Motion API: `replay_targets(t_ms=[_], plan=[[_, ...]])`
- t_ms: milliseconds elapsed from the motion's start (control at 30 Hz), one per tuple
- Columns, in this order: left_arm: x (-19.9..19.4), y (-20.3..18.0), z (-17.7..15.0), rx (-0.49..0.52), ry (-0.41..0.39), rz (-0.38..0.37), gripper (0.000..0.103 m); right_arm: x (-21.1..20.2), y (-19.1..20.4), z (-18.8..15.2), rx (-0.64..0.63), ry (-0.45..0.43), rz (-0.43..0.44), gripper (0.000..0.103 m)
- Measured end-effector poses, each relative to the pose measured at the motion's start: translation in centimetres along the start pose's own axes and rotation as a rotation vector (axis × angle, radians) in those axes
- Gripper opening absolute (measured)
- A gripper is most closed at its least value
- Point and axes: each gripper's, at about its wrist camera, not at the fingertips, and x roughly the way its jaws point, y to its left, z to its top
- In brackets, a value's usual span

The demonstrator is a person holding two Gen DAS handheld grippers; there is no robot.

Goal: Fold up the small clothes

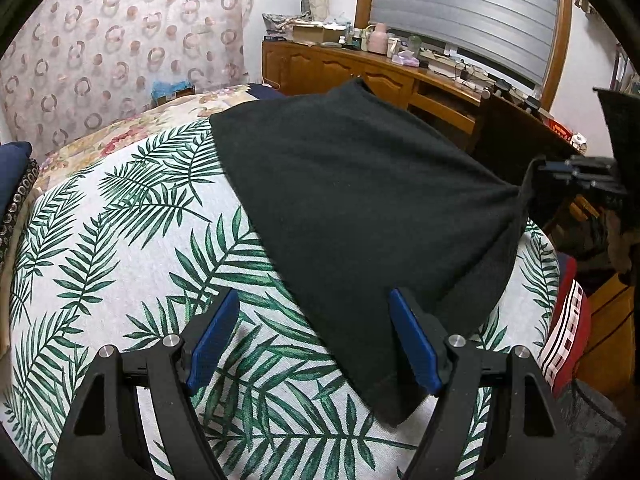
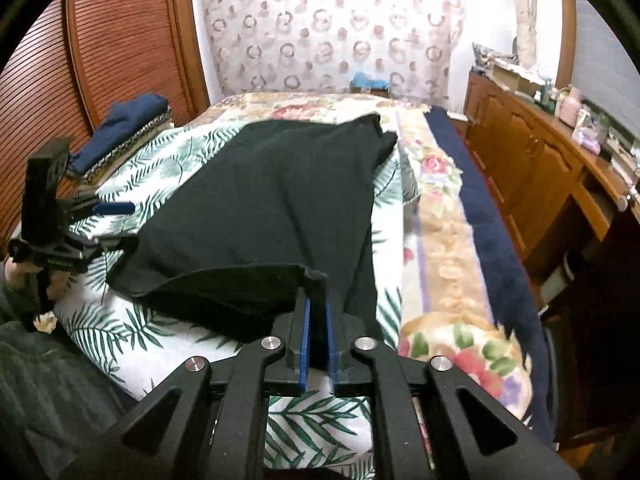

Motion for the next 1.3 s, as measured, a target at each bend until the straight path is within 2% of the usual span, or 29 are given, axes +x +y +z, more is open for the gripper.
replay_targets(t_ms=[100, 167, 300, 533, 667, 733, 900, 967, 1033, 1100, 1233, 1300], plan=[[0.2, -0.3, 0.0, 0.007, 0.009, -0.004, 0.078, -0.5, 0.8, 0.2, -0.003, -0.03, -0.014, 0.018], [0.3, -0.5, -0.1, 0.012, 0.014, -0.006, 0.078, -0.8, 1.3, 0.2, -0.011, -0.044, -0.029, 0.03], [0.6, -0.9, -0.2, 0.017, 0.027, -0.016, 0.078, -0.7, 1.6, 0.0, 0.003, -0.077, -0.02, 0.038], [0.2, -1.0, -0.5, 0.011, 0.029, -0.04, 0.077, 2.1, 1.5, -0.6, 0.022, -0.048, -0.019, 0.04], [0.3, -0.7, -0.7, -0.009, 0.046, -0.072, 0.055, 3.5, 0.8, -0.9, 0.046, -0.025, -0.023, 0.04], [0.4, -0.7, -0.9, -0.015, 0.059, -0.088, 0.051, 3.8, 0.3, -0.9, 0.069, -0.016, -0.022, 0.04], [0.2, -1.1, -1.3, -0.004, 0.071, -0.086, 0.05, 3.9, 0.5, -0.8, 0.072, -0.008, -0.017, 0.04], [0.0, -1.1, -1.5, -0.001, 0.074, -0.088, 0.046, 4.3, 0.4, -0.7, 0.065, 0.0, -0.025, 0.04], [-0.2, -1.2, -1.5, 0.0, 0.075, -0.094, 0.043, 4.3, 0.0, -0.9, 0.063, 0.013, -0.037, 0.048], [-0.2, -1.2, -1.6, 0.001, 0.075, -0.094, 0.043, 4.6, -0.6, -1.1, 0.069, 0.034, -0.046, 0.05], [-0.2, -1.2, -1.6, 0.004, 0.077, -0.089, 0.043, 4.9, -1.3, -1.4, 0.101, 0.067, -0.022, 0.06], [-0.2, -1.2, -1.5, 0.004, 0.077, -0.089, 0.043, 5.3, -1.3, -1.4, 0.106, 0.088, 0.011, 0.061]])
